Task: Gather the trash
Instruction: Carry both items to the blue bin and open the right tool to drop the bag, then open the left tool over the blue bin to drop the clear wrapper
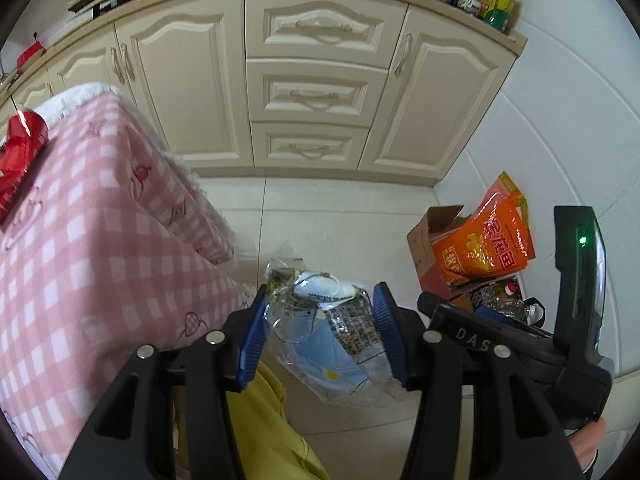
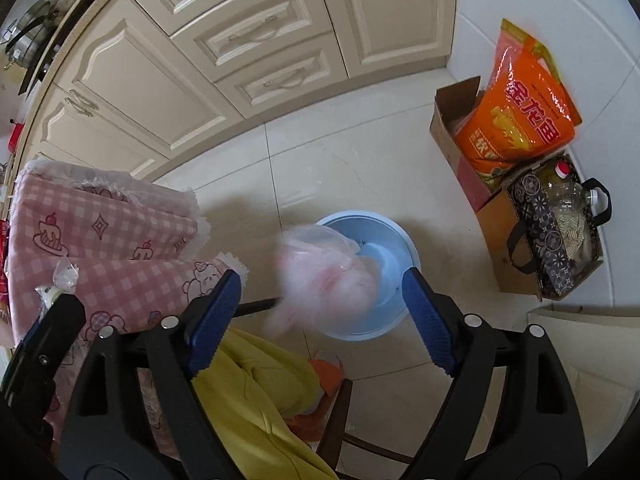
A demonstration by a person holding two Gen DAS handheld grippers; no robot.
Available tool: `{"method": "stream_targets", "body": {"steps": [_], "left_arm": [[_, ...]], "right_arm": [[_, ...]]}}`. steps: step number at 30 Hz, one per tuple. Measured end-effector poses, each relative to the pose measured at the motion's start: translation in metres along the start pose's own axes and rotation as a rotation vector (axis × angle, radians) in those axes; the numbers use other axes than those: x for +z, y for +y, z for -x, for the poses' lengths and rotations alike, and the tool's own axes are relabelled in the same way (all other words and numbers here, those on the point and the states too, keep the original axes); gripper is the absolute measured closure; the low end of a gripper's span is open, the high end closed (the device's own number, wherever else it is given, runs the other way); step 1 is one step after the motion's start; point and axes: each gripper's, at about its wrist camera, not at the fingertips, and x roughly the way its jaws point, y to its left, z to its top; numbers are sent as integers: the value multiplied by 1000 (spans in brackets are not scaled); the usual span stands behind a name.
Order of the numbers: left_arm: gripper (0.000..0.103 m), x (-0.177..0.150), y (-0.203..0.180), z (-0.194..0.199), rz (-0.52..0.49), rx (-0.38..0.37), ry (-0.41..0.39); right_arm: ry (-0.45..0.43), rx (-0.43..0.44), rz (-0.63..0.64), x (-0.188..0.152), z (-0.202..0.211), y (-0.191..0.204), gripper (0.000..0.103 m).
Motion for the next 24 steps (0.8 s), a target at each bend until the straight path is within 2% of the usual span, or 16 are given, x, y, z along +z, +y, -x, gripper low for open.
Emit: {"method": "stream_targets", "body": {"steps": [3,15,22,23,24], "left_arm": [[52,-1,2,-8,10,-10,23],[51,-1,-14,-39,-22,-21,86],[50,-10,-52,-67,-122,-65,170],[49,-11,-57,-70,-130,-73,181],[42,-12,-60,-73,-137,-77,192]], "right_arm": [[25,-10,-22,1,-5,-8,21],[21,-13,-71,4,-3,-32,20],[23,-37,-153,-10,5,-70,20],[26,-42,-166,-12,6,-76,20],[28,-45,-175,-14,6,-80,20]]}}
